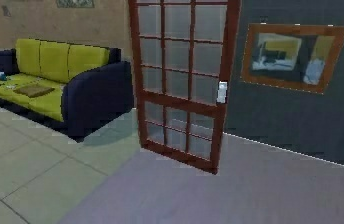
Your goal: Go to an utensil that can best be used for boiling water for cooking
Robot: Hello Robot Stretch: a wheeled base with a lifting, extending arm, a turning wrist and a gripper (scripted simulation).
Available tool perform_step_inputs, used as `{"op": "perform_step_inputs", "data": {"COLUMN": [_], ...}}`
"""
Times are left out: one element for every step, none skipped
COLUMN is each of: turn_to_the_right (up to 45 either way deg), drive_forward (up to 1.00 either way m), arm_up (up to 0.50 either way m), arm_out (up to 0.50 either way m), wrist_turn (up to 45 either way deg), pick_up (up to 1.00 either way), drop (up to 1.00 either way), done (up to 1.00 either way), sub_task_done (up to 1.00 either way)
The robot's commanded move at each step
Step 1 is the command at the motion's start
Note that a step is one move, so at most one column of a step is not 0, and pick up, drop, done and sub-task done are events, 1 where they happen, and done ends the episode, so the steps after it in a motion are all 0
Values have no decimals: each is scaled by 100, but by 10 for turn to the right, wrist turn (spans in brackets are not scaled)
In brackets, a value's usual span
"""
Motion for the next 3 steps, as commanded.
{"op": "perform_step_inputs", "data": {"turn_to_the_right": [0,-450,-210], "drive_forward": [35,0,0], "arm_up": [0,0,0], "arm_out": [0,0,0], "wrist_turn": [0,0,0], "pick_up": [0,0,0], "drop": [0,0,0], "done": [0,0,0], "sub_task_done": [0,0,0]}}
